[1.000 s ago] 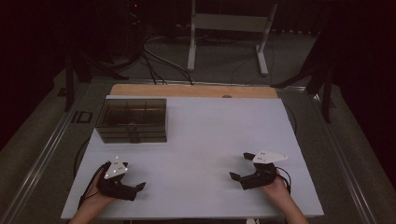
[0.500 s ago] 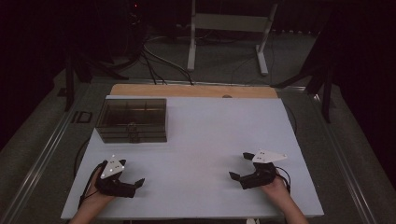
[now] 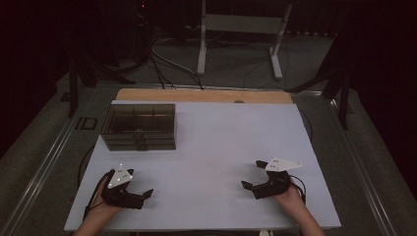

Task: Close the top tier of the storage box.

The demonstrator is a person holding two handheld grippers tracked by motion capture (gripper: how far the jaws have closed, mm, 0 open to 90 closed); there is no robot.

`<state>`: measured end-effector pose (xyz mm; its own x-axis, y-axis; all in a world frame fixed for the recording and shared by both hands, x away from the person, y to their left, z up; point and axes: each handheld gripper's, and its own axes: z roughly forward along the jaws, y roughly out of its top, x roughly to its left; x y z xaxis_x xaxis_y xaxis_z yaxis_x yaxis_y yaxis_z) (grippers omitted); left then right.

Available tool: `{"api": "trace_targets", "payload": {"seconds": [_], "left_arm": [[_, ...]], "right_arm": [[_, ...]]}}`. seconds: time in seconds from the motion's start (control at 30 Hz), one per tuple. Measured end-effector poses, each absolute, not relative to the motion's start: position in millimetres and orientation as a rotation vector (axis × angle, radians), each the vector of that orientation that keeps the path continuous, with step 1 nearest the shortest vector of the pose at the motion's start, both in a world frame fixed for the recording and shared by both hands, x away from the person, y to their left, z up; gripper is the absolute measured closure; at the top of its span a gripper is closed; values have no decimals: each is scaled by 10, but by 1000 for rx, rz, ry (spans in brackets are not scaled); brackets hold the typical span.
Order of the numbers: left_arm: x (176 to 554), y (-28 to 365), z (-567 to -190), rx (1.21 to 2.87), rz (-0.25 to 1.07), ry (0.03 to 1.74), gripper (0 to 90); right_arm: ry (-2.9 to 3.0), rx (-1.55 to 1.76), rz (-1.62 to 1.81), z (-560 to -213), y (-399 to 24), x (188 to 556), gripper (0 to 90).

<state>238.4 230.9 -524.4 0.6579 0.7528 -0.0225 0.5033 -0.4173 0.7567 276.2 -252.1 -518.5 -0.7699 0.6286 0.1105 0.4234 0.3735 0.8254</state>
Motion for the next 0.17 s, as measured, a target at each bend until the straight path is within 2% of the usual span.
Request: {"api": "trace_targets", "payload": {"seconds": [0.17], "left_arm": [[2383,2303,-5246,2107,416,974,0]], "right_arm": [[2411,939,1346,-5187,-2524,2762,37]]}}
